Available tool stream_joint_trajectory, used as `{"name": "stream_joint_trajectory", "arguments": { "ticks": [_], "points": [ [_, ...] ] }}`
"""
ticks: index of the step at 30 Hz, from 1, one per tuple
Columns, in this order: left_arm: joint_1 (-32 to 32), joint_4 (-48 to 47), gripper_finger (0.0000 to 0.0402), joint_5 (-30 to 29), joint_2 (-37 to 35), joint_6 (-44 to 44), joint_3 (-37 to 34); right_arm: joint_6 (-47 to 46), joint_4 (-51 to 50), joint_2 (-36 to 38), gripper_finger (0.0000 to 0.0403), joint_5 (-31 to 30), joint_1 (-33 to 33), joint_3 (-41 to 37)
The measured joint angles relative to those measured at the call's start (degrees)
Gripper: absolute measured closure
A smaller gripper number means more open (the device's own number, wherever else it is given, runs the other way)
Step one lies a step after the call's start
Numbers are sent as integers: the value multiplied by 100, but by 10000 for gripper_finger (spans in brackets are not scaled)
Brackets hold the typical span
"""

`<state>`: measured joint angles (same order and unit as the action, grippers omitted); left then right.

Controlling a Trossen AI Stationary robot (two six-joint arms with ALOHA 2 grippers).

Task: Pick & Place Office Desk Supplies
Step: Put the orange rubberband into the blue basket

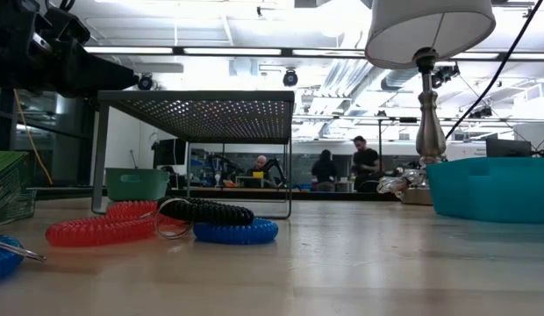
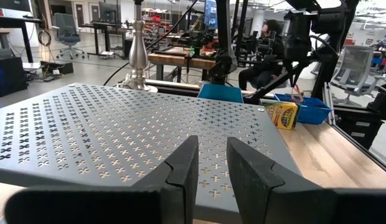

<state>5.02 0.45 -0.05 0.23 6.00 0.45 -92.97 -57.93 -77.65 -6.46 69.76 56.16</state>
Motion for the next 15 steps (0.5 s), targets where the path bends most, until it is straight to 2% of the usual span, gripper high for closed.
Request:
{"name": "stream_joint_trajectory", "arguments": {
  "ticks": [9, 15],
  "points": [
    [0, 2, 323, 2, 0, 2, 0, 0, 7, -2, 399, 0, 0, 0],
    [-2, 1, 323, 0, 0, 0, 0, -1, 9, -2, 371, 1, 0, 0]
  ]
}}
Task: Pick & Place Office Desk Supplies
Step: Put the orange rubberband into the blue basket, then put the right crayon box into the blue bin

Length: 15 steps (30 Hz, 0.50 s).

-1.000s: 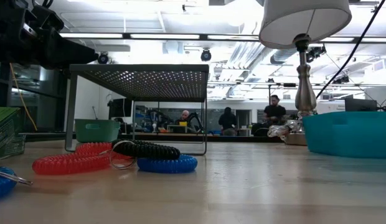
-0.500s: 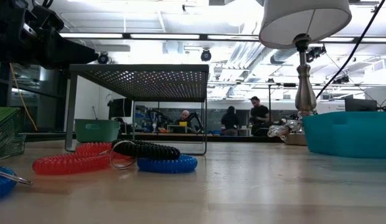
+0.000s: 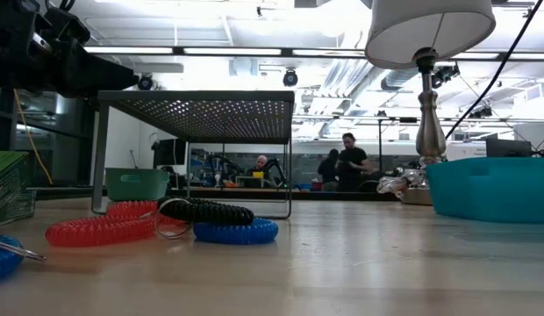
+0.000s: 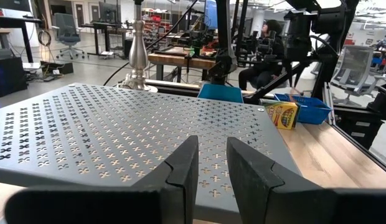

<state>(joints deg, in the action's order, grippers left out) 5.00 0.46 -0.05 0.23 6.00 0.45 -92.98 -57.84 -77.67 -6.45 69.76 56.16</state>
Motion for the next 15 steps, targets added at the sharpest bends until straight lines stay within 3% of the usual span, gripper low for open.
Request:
{"name": "stream_joint_trajectory", "arguments": {
  "ticks": [7, 15],
  "points": [
    [0, 1, 323, 0, 0, 0, 0, -1, 5, 0, 341, -43, 0, 0],
    [1, 0, 323, 1, 0, 0, 0, 17, 31, 0, 343, -216, -2, -2]
  ]
}}
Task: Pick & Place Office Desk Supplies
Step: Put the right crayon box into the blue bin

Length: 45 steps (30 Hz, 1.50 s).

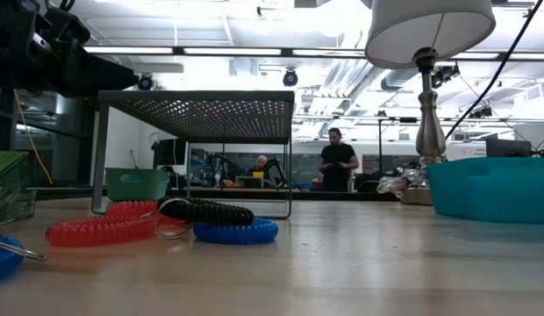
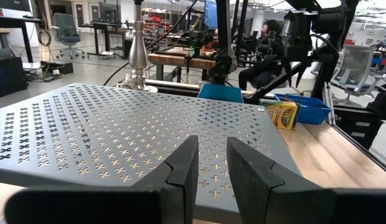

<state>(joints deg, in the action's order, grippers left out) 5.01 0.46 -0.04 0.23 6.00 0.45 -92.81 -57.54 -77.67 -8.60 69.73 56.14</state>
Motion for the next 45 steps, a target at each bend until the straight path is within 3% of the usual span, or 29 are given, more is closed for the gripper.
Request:
{"name": "stream_joint_trajectory", "arguments": {
  "ticks": [9, 15, 22, 30, 34, 40, 45],
  "points": [
    [-1, -1, 323, 1, 0, 0, 0, 838, 140, 0, 344, -521, -114, 0],
    [-1, 1, 323, -1, 0, 0, 0, 2583, 315, 0, 344, -985, -410, 0],
    [1, -1, 323, -1, 0, 0, 0, 4795, 678, -2, 344, -1073, -947, 0],
    [0, 0, 323, -1, 0, 0, 0, 7664, 1006, -2, 344, -818, -1332, 0],
    [1, 1, 323, 1, 0, 0, 0, 8823, 1028, -2, 344, -408, -1468, 0],
    [1, 1, 323, -1, 0, 0, 0, 10085, 1080, -2, 342, 266, -1699, 0],
    [0, 1, 323, 0, -1, 0, 0, 10519, 1180, -2, 312, 550, -1850, 0]
  ]
}}
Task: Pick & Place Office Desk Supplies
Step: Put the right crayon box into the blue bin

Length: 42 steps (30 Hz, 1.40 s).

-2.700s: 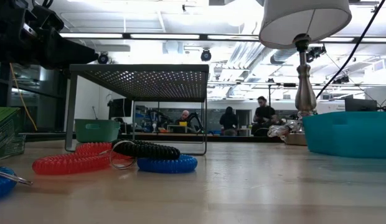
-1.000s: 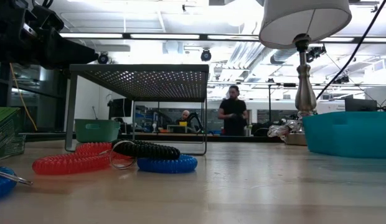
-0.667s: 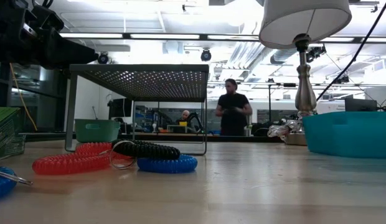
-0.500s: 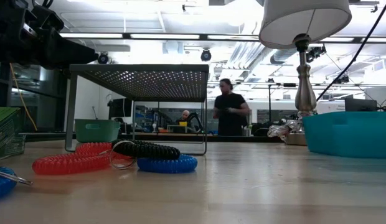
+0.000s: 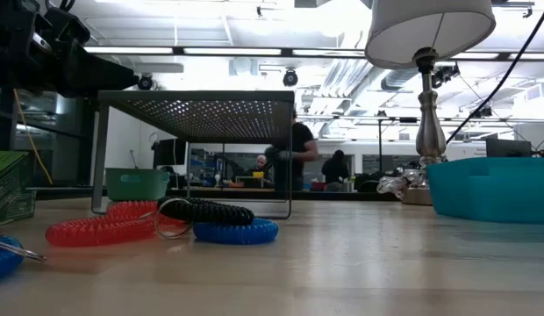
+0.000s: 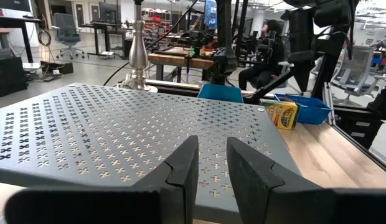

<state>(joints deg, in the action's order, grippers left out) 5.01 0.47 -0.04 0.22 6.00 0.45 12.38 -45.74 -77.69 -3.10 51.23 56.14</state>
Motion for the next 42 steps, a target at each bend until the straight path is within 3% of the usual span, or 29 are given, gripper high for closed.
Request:
{"name": "stream_joint_trajectory", "arguments": {
  "ticks": [9, 16, 21, 32, 42],
  "points": [
    [-1, -2, 323, -1, 1, 0, 0, 553, 61, 0, 223, 53, -156, 0],
    [0, 0, 323, 1, 1, 0, 0, 1437, 59, 0, 181, 259, -166, 0],
    [1, -2, 323, 0, 1, 0, 0, 1721, -47, 0, 176, 178, -308, 0],
    [0, -2, 323, -1, 1, 0, 0, 2317, -110, -246, 176, 620, -934, -194],
    [0, 0, 323, -1, 1, 0, 0, 2660, 43, -256, 176, 626, -1015, -458]
  ]
}}
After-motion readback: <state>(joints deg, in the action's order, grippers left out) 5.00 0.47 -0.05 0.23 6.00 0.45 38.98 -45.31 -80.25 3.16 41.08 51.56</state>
